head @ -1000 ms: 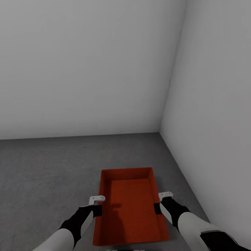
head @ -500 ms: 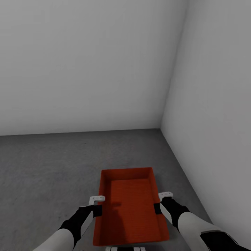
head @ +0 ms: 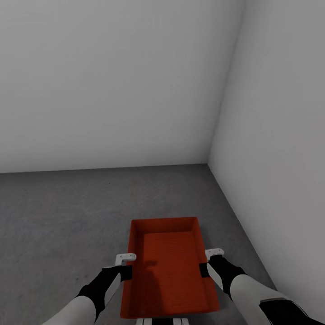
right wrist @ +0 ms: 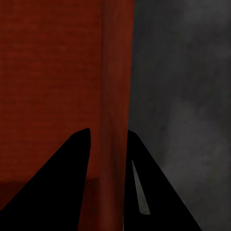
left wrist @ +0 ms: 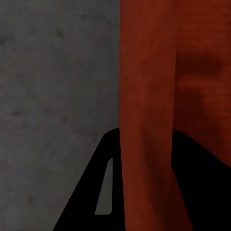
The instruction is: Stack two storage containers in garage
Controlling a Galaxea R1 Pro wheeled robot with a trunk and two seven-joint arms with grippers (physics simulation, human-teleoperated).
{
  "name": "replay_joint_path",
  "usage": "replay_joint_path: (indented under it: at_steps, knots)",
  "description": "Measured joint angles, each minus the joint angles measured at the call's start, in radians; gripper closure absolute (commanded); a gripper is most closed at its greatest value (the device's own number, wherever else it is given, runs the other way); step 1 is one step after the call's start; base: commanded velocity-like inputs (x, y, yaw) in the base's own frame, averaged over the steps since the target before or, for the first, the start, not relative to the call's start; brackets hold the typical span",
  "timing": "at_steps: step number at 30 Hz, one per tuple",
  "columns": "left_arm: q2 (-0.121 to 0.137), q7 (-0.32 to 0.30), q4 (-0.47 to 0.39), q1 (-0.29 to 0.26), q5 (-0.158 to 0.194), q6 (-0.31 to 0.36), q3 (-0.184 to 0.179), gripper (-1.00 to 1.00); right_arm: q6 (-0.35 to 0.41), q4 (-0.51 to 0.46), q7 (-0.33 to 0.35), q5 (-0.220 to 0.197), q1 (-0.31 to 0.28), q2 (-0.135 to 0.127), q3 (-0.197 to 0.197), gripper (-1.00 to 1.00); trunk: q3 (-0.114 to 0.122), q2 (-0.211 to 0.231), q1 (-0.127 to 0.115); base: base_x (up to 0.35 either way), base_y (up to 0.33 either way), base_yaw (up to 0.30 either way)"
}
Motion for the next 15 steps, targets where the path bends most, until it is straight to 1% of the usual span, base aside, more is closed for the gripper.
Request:
replay_joint_path:
  at_steps: [6,11,15]
  knots:
    - [0.000,0.000,0.000,0.000,0.000,0.000,0.000,1.00,0.000,0.000,0.000,0.001,0.000,0.000,0.000,1.00,0.000,0.000,0.000,0.000,0.000,0.000]
    - [0.000,0.000,0.000,0.000,0.000,0.000,-0.001,1.00,0.000,0.000,0.000,-0.001,0.000,0.000,0.000,1.00,-0.019,-0.001,0.002,0.000,0.000,0.000]
    - [0.000,0.000,0.000,0.000,0.000,0.000,-0.001,1.00,0.000,0.000,0.000,-0.001,0.000,0.000,0.001,1.00,-0.019,-0.001,0.002,0.000,0.000,0.000]
